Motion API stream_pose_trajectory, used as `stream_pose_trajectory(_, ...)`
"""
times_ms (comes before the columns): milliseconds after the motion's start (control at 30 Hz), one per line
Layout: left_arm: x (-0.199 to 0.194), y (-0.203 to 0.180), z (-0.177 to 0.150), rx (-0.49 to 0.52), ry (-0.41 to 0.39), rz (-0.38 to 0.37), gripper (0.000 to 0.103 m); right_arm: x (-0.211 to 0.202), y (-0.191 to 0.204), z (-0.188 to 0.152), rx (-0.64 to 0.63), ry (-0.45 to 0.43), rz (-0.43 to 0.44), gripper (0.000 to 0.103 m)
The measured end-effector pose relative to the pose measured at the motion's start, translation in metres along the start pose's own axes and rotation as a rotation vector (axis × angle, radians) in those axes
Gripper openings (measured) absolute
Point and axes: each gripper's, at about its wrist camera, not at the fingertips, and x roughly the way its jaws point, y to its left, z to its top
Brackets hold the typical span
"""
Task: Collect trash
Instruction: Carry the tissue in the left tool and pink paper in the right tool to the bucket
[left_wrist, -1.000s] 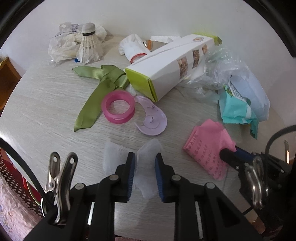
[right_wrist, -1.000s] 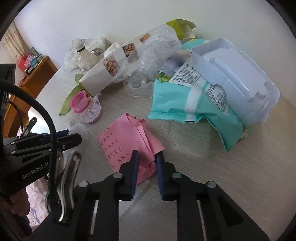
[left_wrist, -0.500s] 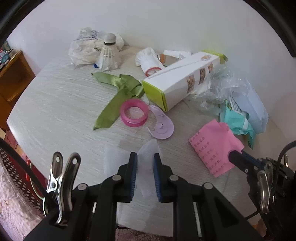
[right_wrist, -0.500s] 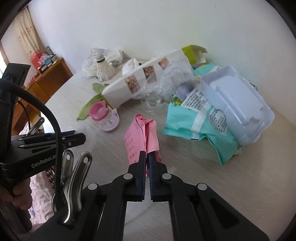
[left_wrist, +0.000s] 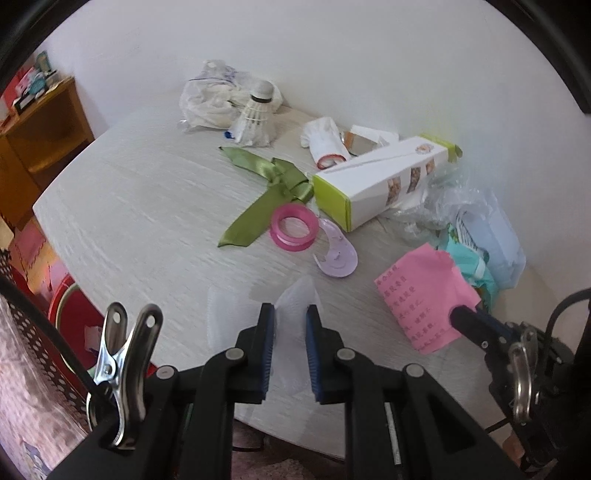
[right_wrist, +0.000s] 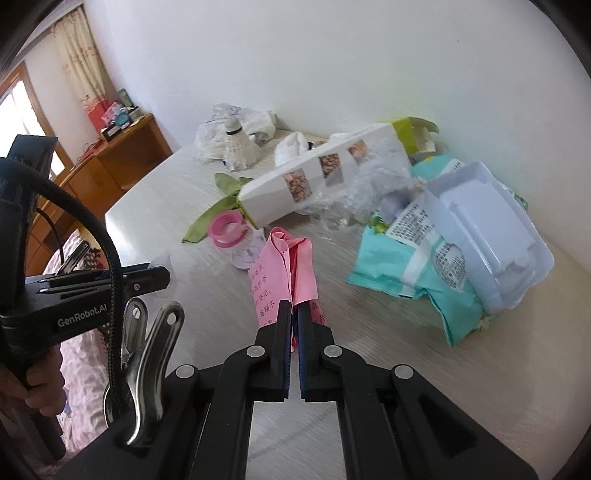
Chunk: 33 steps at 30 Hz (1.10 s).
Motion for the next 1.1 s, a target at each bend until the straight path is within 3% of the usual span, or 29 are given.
stream_pose_trajectory(400,-0.013,0.044,-0.001,-0.071,-0.017,-0.007,0.017,0.007,0.027,0.007,-0.004,-0.004,0.020,0.004)
stream_pose_trajectory(1100,-0.037,0.167,0.017,-0.154,-0.065,0.071,0.016,0.036,0.138,0.038,-0.069,-0.004,0.065,0.004)
